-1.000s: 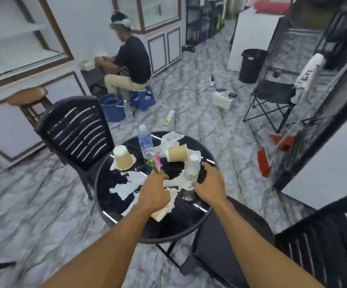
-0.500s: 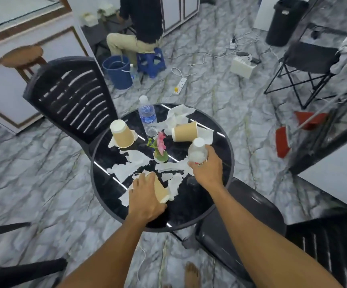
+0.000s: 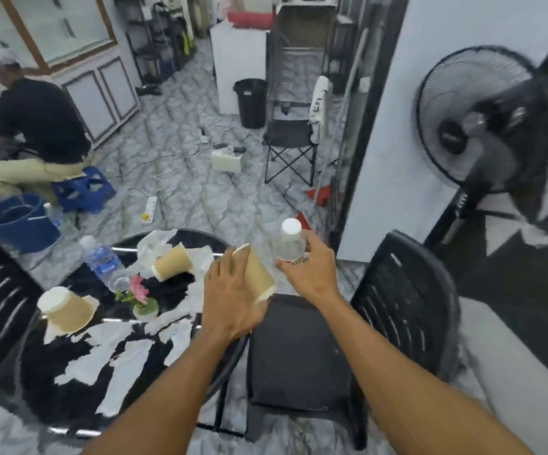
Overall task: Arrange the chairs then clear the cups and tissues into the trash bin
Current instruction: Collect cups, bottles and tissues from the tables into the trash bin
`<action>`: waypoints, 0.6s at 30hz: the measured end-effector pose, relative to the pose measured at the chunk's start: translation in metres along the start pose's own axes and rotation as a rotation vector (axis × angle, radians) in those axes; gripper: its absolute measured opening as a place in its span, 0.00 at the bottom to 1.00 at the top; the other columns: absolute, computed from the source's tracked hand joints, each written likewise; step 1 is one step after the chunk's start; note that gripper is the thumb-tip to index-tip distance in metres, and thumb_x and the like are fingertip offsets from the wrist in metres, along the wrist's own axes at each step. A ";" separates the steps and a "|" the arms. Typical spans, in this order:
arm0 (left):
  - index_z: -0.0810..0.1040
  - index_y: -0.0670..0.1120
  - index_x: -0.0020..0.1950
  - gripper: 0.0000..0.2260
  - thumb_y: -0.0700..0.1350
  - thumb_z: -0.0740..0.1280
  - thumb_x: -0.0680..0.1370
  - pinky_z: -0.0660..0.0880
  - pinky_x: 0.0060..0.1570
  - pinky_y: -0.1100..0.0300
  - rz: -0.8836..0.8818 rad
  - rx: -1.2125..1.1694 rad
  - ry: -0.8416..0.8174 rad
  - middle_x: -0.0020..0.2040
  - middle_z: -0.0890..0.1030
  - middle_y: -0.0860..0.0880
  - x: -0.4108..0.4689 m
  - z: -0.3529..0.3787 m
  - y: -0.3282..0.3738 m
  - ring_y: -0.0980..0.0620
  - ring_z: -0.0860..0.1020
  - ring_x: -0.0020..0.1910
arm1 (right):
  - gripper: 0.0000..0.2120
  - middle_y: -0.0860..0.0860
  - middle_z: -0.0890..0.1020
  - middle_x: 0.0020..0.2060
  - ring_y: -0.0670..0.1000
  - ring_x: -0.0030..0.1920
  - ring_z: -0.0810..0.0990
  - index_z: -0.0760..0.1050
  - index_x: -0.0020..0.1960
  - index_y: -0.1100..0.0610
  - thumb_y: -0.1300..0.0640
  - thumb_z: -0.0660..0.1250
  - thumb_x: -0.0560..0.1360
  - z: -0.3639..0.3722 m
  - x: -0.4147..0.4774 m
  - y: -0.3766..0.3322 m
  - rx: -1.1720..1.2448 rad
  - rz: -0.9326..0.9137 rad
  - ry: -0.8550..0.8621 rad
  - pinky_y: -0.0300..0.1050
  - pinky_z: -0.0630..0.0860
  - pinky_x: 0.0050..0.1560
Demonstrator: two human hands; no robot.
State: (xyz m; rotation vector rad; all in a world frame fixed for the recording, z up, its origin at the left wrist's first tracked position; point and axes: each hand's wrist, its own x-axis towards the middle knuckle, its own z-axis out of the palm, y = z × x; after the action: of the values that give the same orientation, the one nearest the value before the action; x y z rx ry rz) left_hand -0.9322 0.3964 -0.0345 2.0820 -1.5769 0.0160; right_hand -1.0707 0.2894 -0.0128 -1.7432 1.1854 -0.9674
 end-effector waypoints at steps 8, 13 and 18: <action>0.59 0.43 0.77 0.46 0.57 0.75 0.65 0.59 0.71 0.52 0.505 -0.221 -0.117 0.73 0.66 0.45 -0.011 0.028 0.199 0.43 0.65 0.70 | 0.22 0.41 0.83 0.42 0.44 0.44 0.81 0.76 0.50 0.43 0.55 0.78 0.60 -0.206 -0.107 0.013 -0.063 0.055 0.485 0.49 0.81 0.48; 0.57 0.46 0.78 0.47 0.57 0.77 0.66 0.61 0.73 0.48 0.766 -0.391 -0.270 0.75 0.64 0.46 -0.073 0.060 0.325 0.47 0.60 0.72 | 0.23 0.39 0.83 0.45 0.41 0.46 0.81 0.76 0.54 0.41 0.53 0.77 0.62 -0.314 -0.213 0.051 -0.129 0.178 0.782 0.47 0.80 0.49; 0.55 0.44 0.79 0.50 0.59 0.76 0.65 0.60 0.74 0.45 1.010 -0.406 -0.508 0.77 0.61 0.46 -0.166 0.111 0.435 0.45 0.59 0.74 | 0.24 0.39 0.82 0.46 0.40 0.47 0.80 0.75 0.55 0.41 0.48 0.78 0.62 -0.386 -0.344 0.106 -0.162 0.375 1.066 0.45 0.79 0.49</action>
State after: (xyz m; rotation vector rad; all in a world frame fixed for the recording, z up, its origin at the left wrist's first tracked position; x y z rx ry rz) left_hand -1.4098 0.4195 -0.0098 0.8551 -2.5157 -0.4581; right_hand -1.5469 0.5164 -0.0116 -0.9793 2.1902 -1.6481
